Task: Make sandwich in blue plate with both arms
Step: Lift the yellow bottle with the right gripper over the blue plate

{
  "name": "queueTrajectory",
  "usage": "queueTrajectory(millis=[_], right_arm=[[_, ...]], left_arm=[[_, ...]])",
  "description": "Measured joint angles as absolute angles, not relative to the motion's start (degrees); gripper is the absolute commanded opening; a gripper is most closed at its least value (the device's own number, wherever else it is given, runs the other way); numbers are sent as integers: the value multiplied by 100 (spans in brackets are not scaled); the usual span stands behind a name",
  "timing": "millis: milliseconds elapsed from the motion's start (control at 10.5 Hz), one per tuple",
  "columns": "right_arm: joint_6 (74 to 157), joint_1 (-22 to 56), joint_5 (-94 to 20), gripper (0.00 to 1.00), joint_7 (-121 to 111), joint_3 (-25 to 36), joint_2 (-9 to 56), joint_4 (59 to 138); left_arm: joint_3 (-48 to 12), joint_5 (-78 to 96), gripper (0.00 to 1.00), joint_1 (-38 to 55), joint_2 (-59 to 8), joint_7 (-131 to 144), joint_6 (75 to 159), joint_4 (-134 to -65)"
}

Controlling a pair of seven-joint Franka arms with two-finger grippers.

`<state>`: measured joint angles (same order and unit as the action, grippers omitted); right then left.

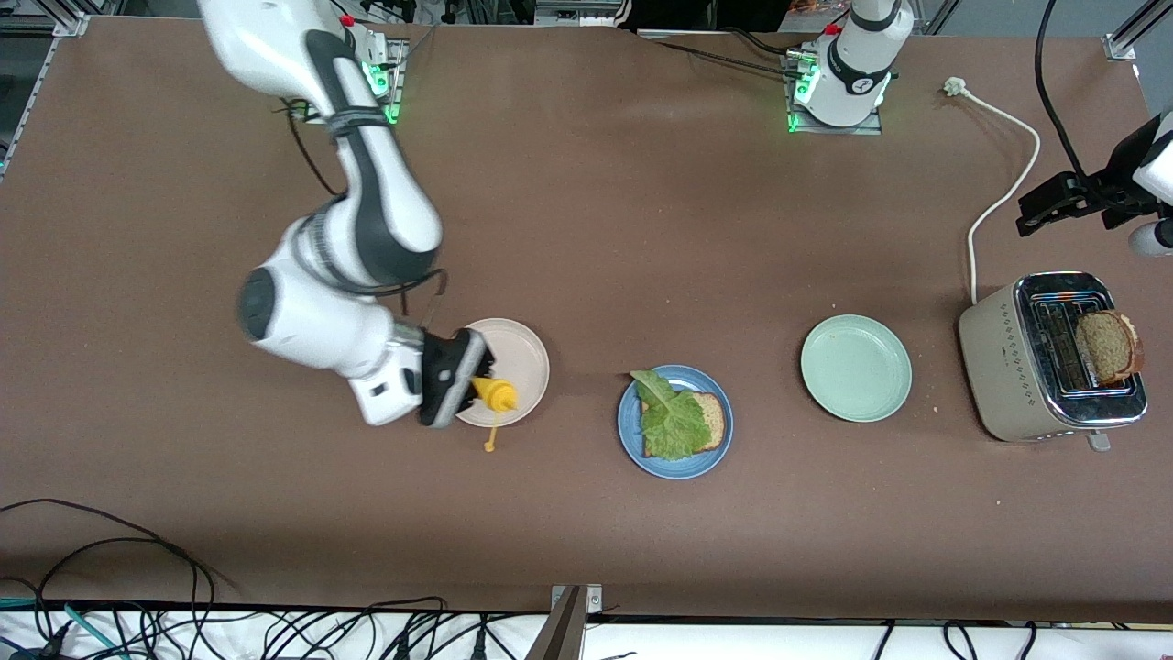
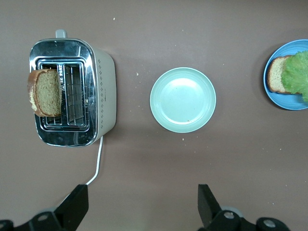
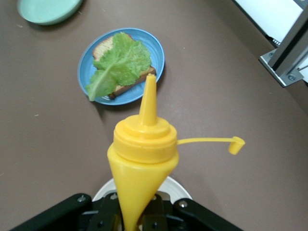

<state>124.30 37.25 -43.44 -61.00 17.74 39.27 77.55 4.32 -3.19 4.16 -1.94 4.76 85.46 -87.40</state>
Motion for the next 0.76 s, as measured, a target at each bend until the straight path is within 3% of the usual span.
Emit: queueTrajectory(millis=[382, 763], right_arm=[[13990, 4940, -2408, 0, -3811, 1772, 4599, 7724], [14237, 5355, -422, 0, -2369, 1785, 5476, 6915]], left_arm=[[413, -319, 100, 455, -195, 476, 8546, -8739], [417, -319, 100, 457, -195, 476, 8546, -8738]])
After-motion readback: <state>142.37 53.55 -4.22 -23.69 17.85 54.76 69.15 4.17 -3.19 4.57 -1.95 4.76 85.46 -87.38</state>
